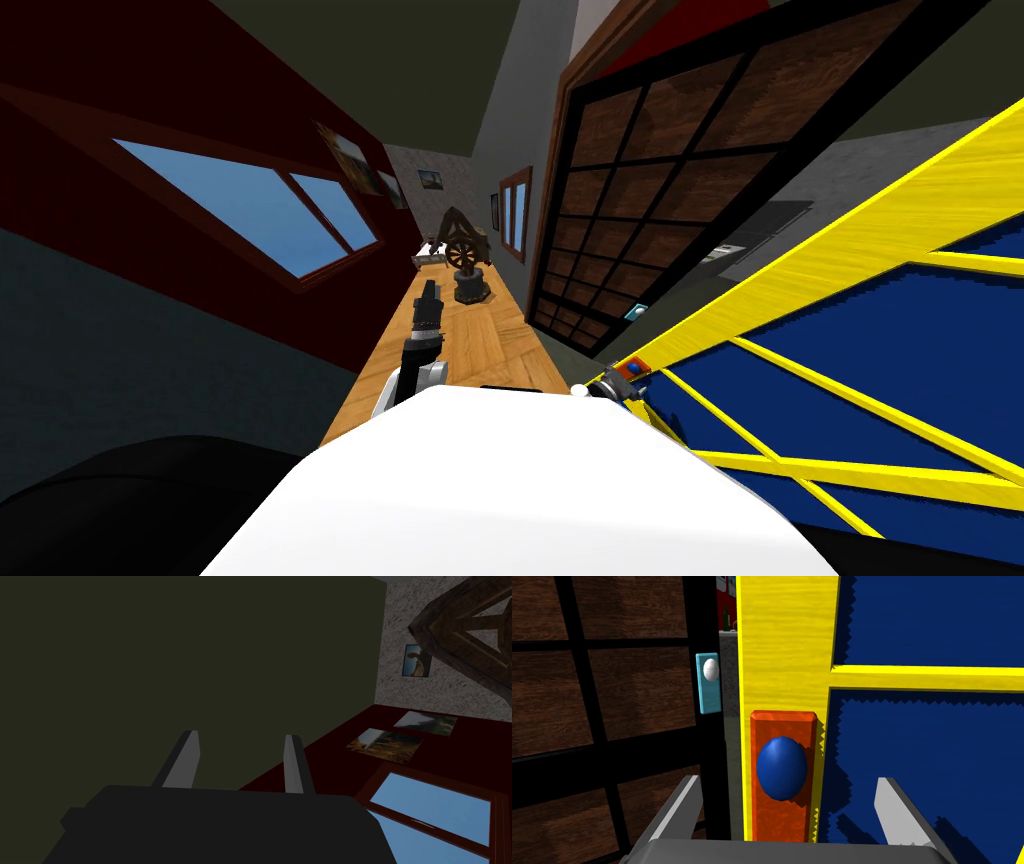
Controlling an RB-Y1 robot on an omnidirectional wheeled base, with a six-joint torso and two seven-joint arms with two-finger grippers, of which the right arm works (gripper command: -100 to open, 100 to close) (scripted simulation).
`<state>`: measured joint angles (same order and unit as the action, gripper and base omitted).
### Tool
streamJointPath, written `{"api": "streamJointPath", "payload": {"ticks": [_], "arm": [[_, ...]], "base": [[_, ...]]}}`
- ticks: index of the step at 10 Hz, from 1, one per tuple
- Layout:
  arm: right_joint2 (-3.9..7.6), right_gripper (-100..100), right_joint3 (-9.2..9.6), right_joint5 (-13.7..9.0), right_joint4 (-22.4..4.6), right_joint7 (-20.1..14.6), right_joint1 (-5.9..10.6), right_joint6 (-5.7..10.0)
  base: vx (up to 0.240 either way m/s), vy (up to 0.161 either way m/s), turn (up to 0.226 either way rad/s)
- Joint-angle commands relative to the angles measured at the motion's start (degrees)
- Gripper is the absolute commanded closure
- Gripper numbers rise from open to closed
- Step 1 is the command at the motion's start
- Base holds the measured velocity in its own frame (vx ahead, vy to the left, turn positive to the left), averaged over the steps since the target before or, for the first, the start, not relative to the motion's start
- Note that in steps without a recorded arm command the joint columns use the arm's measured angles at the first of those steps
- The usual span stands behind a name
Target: Push the door open
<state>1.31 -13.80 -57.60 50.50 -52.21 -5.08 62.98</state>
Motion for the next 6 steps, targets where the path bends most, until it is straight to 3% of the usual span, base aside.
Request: {"api": "streamJointPath", "payload": {"ticks": [1,3,4,5,6], "arm": [[0.48,-100,-0.05,-0.1,0.0,-0.4,-0.42,-0.12],[-0.14,-100,-0.11,-0.2,-0.4,-1.1,-0.69,-0.04],[-1.07,-100,-0.14,-0.3,-0.6,-1.5,-0.85,0.00],[-0.64,-100,-0.11,-0.2,-0.3,-1.2,-0.86,-0.03],[-0.64,100,-0.11,-0.2,-0.3,-1.2,-0.86,-0.03]], "base": [[0.100,-0.215,0.015],[0.101,-0.193,0.026],[0.098,-0.177,0.020],[0.039,-0.076,0.010],[-0.009,0.017,-0.004]]}}
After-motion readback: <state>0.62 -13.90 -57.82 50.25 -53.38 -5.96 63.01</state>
